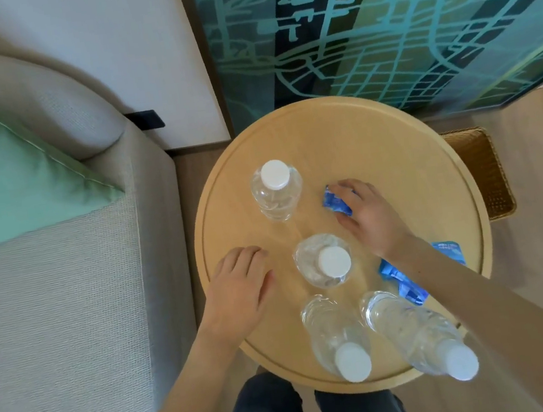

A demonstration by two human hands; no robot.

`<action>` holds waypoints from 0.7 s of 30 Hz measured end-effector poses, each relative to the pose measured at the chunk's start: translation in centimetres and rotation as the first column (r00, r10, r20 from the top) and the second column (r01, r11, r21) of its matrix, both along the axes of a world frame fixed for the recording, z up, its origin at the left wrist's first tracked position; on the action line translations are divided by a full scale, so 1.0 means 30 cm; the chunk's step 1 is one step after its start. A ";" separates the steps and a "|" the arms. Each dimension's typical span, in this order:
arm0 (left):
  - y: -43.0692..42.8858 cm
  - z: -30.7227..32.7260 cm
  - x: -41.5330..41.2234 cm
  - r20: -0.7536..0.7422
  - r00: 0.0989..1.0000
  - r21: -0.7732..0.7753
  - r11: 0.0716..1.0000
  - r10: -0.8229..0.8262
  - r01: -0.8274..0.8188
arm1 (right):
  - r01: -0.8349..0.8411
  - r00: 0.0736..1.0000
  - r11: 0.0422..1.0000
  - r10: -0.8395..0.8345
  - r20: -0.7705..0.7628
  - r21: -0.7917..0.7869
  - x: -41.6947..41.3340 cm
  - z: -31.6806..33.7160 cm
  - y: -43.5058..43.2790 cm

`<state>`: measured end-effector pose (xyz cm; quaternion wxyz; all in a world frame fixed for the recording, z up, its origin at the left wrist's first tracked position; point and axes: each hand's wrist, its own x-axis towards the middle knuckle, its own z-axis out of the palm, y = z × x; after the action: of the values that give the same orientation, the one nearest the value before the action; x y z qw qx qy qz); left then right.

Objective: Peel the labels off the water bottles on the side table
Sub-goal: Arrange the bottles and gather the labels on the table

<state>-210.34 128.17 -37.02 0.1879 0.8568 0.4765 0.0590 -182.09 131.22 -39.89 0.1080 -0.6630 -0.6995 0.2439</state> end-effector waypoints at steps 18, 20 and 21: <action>-0.033 0.253 0.045 0.006 0.999 0.016 0.999 0.040 -0.040 | 0.252 0.951 0.950 -0.208 0.229 -0.185 0.194 0.203 -0.477; -0.035 0.265 0.047 0.005 0.999 0.013 0.999 0.048 -0.048 | 0.229 0.937 0.941 -0.144 0.319 -0.250 0.193 0.190 -0.487; -0.036 0.270 0.048 0.005 0.999 0.011 0.999 0.046 -0.046 | 0.215 0.934 0.940 -0.120 0.336 -0.264 0.191 0.187 -0.492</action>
<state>-208.90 127.08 -28.91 0.1828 0.8465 0.4953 0.0680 -176.36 116.47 -34.27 -0.0849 -0.7597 -0.6035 0.2269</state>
